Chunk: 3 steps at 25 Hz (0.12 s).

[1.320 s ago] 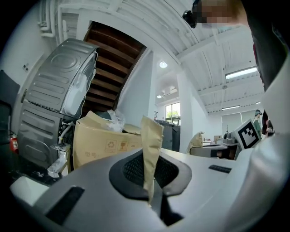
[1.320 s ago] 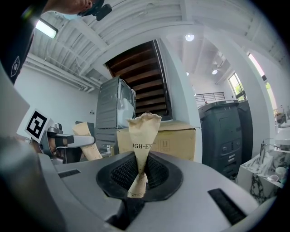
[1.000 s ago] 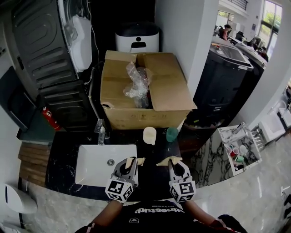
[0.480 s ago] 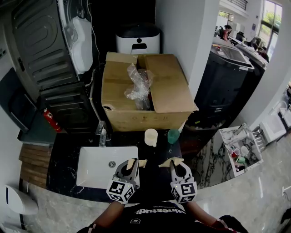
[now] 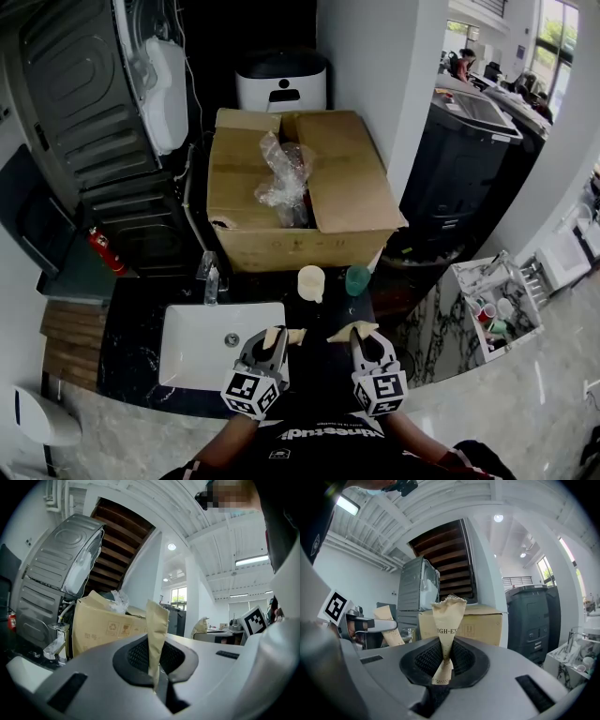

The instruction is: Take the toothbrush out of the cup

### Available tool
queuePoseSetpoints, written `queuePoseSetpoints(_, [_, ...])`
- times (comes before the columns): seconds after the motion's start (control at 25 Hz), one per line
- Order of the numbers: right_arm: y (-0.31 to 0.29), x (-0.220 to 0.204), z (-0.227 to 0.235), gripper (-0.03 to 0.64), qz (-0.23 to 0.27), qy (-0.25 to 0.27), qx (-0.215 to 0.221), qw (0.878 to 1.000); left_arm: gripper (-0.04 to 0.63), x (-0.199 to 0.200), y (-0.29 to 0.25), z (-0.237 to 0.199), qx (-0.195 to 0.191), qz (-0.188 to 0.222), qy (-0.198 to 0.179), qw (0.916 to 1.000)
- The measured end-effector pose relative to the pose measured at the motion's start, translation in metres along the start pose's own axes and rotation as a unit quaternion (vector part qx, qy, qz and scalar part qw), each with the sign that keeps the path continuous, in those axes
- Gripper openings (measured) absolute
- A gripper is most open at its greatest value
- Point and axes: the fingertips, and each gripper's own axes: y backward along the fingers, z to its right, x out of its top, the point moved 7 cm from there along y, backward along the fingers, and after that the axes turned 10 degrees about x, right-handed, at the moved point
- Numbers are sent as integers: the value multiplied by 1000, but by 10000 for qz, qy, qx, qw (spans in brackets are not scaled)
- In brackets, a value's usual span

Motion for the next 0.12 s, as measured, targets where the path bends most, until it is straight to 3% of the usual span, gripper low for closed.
queuePoseSetpoints(0.12, [-2, 1, 0, 55, -1, -7, 19, 10000, 17, 2, -2, -1, 2, 17, -8, 10000])
